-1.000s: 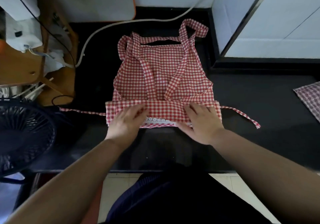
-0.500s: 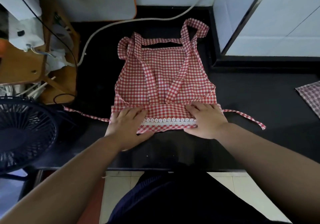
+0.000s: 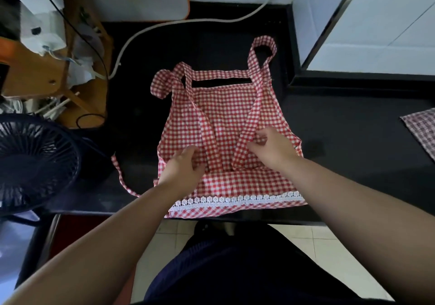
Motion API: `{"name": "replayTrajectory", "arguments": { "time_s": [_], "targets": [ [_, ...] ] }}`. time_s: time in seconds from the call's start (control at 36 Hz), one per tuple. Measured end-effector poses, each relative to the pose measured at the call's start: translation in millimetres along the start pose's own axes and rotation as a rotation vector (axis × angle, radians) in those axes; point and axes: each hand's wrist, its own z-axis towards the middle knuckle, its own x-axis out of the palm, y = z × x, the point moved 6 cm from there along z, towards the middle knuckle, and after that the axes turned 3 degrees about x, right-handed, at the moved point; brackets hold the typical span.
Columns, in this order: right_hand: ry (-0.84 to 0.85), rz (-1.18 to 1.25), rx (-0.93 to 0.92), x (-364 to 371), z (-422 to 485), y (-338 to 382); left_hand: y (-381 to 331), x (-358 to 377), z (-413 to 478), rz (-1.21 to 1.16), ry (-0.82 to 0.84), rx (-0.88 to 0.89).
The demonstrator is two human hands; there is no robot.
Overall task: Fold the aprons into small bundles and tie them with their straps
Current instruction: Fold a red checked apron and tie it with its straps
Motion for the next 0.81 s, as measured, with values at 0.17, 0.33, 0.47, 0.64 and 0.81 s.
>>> {"name": "replayTrajectory", "arguments": {
  "time_s": [0.17,0.33,0.47,0.64,0.81],
  "targets": [
    [0.035,0.128,0.089,21.2,12.4,9.8,-16.8,16.9,6.2,0.089,0.088,0.057],
    [0.012,0.121,0.129,25.8,34.6,2.3,-11.1,23.7,1.1,0.087,0.044,0.131],
    [0.006,-0.170,-0.023,0.5,36.9,6.1,-8.5,27.0,-1.7,0.148,0.024,0.175],
    [-0.081,-0.177,-0.154,-3.3,26.6,11.9,-12.4,22.7,-11.1,0.249,-0.128,0.270],
    [-0.154,-0.402,-0.487,-1.5,-7.0,11.2,-34.5,25.9,-32.5,0.399,-0.074,0.536]
  ]
}}
